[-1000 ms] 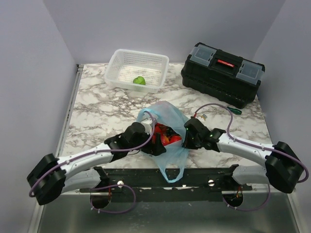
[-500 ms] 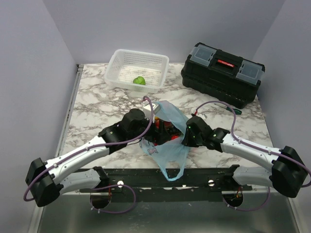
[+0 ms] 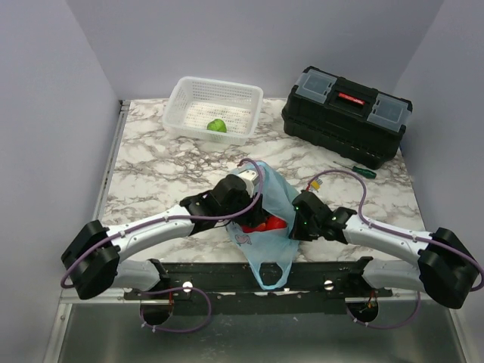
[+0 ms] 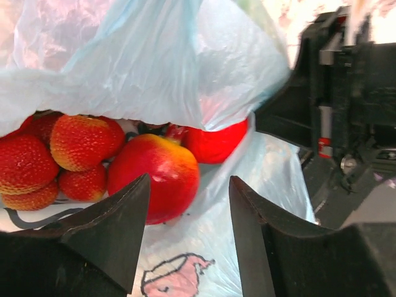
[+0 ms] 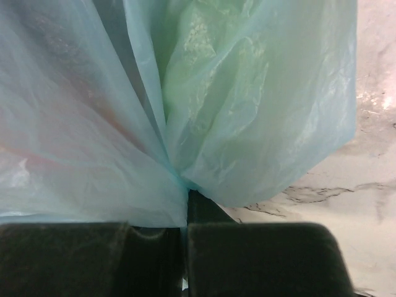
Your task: Take the fake fruits out of the plastic bag
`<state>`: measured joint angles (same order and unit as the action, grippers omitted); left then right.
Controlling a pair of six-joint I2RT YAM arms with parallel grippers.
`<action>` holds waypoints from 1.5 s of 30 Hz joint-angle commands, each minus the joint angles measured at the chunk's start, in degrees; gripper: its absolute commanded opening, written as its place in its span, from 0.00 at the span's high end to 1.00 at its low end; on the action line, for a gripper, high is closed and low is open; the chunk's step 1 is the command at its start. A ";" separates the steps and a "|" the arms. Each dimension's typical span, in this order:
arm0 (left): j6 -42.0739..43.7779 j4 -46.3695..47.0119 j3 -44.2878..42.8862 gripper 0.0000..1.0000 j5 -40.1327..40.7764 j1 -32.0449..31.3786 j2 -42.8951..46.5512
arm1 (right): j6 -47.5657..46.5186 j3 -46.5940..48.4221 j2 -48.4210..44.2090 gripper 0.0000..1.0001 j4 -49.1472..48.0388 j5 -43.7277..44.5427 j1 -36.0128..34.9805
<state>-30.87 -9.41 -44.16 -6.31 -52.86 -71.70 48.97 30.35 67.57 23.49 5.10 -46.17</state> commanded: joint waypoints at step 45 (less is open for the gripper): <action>4.22 -1.96 -1.16 0.56 -1.32 -3.35 9.72 | -1.37 1.83 2.49 0.96 -2.01 0.88 -0.24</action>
<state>-28.47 -9.65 -44.34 -1.21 -56.01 -67.46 48.51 30.63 69.14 21.69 4.49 -46.17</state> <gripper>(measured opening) 0.705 0.043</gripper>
